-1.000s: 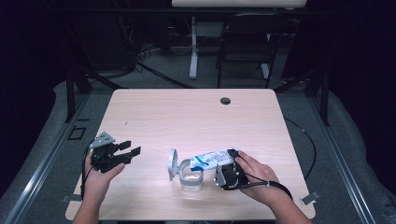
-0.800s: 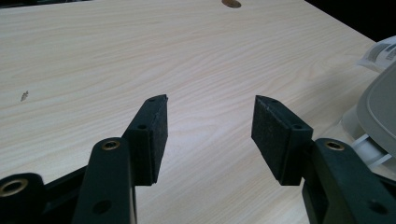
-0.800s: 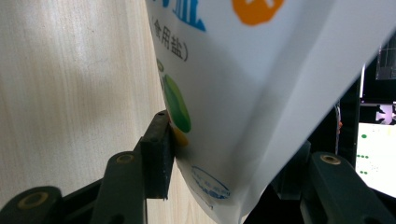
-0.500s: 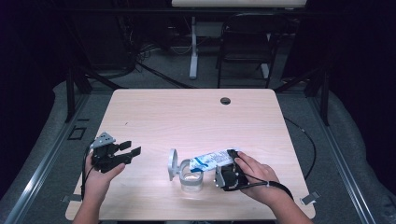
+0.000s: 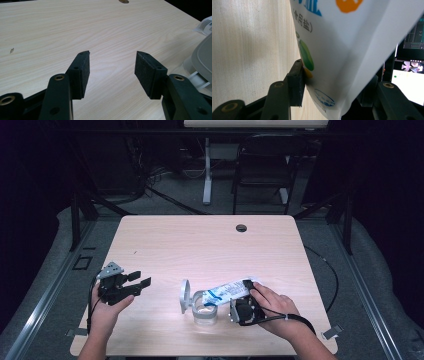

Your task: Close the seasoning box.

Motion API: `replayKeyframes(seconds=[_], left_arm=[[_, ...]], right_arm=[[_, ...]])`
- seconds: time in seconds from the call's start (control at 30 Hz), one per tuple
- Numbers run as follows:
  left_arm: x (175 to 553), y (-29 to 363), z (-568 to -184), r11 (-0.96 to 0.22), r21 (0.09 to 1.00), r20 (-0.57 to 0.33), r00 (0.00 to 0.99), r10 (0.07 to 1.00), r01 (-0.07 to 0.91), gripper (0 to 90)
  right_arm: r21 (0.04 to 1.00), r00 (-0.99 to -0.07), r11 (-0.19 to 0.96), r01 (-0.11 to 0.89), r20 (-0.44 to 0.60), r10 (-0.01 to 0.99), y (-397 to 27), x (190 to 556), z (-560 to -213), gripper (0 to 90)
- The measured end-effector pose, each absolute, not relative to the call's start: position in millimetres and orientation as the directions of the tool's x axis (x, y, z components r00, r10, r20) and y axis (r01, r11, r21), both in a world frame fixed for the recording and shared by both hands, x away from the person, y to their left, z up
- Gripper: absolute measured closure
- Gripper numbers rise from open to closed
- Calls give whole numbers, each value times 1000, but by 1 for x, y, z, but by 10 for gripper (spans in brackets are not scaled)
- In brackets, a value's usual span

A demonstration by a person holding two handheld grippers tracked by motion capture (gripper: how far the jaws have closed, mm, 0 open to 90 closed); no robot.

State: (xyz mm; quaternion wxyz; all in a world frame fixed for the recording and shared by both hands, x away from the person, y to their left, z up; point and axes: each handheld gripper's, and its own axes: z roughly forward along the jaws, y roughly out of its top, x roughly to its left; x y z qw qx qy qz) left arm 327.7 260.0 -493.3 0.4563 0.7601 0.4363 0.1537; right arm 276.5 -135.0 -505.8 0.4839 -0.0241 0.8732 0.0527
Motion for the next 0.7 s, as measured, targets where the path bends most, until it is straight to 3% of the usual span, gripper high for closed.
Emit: replayKeyframes(seconds=[0.7], left_arm=[[328, 261, -493, -202, 831, -163, 573, 803, 519, 463]], right_arm=[[-1, -503, 995, -96, -863, -49, -132, 274, -503, 501]])
